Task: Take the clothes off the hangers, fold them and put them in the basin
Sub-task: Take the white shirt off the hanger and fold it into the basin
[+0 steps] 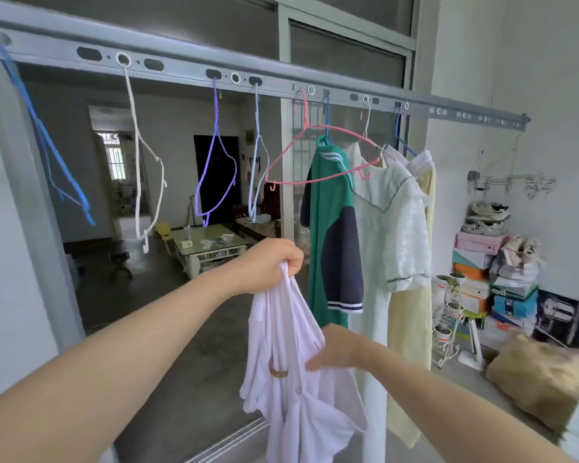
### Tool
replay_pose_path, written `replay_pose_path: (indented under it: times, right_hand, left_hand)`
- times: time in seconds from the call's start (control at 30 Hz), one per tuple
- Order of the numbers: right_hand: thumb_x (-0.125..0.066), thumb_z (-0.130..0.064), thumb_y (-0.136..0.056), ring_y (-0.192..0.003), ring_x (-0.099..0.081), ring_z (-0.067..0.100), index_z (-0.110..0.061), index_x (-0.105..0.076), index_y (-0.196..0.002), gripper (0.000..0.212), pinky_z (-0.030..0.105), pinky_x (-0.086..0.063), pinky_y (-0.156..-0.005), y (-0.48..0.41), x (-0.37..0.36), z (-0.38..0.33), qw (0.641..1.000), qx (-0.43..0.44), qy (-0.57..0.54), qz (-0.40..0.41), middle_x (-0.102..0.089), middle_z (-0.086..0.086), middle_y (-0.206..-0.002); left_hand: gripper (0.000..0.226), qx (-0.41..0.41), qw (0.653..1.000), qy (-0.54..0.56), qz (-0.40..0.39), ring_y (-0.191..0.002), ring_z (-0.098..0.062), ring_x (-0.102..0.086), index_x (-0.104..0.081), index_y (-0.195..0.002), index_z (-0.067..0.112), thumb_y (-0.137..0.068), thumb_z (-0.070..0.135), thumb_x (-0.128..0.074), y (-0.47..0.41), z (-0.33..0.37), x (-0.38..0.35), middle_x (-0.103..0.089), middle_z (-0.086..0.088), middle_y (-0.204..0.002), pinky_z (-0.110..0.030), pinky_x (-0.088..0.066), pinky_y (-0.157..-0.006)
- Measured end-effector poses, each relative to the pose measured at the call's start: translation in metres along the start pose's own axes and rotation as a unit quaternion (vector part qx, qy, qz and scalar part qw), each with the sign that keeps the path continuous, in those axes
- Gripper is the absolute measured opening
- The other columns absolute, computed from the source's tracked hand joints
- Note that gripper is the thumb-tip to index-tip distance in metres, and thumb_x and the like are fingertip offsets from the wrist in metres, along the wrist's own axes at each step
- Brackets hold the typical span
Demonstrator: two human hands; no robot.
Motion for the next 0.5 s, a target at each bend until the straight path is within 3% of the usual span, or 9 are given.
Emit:
replay_pose_path:
  times: [0.07,0.2,0.3,0.43,0.5]
  right_hand:
    - [-0.071,-0.029,-0.076,-0.070,-0.053,0.022,-0.012,-0.045,-0.064,0.033,0.021,-0.033,-0.050,0.012,0.000,0.027,0.994,-0.033,0.100,0.013,-0.047,0.000,-0.067]
    - [-0.059,-0.013,-0.074,-0.079,-0.055,0.022,-0.010,-0.059,-0.083,0.010,0.022,-0.040,-0.058,0.040,0.020,0.085,0.983,-0.089,0.152,0.056,-0.052,0.000,-0.078]
    - [-0.052,-0.010,-0.079,-0.079,-0.047,0.020,-0.012,-0.059,-0.075,0.007,0.024,-0.034,-0.056,0.068,0.044,0.114,0.977,-0.104,0.163,0.086,-0.045,-0.002,-0.070]
    - [-0.049,-0.008,-0.082,-0.078,-0.052,0.024,-0.014,-0.051,-0.061,0.022,0.029,-0.033,-0.055,0.095,0.077,0.152,0.972,-0.142,0.089,0.164,-0.050,0.003,-0.068]
    - [-0.048,-0.005,-0.084,-0.080,-0.055,0.027,-0.006,-0.062,-0.075,0.017,0.030,-0.034,-0.060,0.106,0.082,0.166,0.970,-0.148,0.042,0.190,-0.059,0.013,-0.078]
  left_hand:
    - [0.034,0.009,1.000,-0.004,-0.003,-0.071,-0.015,-0.039,-0.047,-0.065,0.010,-0.059,-0.020,-0.033,0.003,-0.003,-0.013,-0.040,0.004,-0.076,-0.022,-0.029,-0.062]
    - [0.038,0.022,1.000,-0.020,-0.009,-0.084,-0.022,-0.047,-0.054,-0.084,0.012,-0.061,-0.010,-0.032,0.013,-0.011,-0.035,-0.047,-0.001,-0.092,-0.036,-0.039,-0.068]
    - [0.043,0.083,0.993,-0.075,-0.030,-0.080,-0.027,-0.052,-0.051,-0.096,0.017,-0.070,-0.010,-0.031,0.018,-0.030,-0.061,-0.053,-0.007,-0.093,-0.038,-0.035,-0.061]
    - [0.035,0.139,0.980,-0.127,-0.066,-0.074,-0.028,-0.054,-0.038,-0.064,0.022,-0.078,-0.010,-0.037,0.012,-0.043,-0.101,-0.049,-0.003,-0.072,-0.031,-0.032,-0.058]
    - [0.035,0.144,0.982,-0.108,-0.057,-0.075,-0.027,-0.053,-0.034,-0.060,0.020,-0.082,-0.007,-0.040,0.002,-0.038,-0.119,-0.048,-0.002,-0.072,-0.031,-0.032,-0.060]
Point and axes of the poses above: each hand's wrist, its own y-axis away from the middle knuckle, its own x-axis out of the back of the hand, z = x × y, the point moved 10 cm from there along -y, towards the middle knuckle
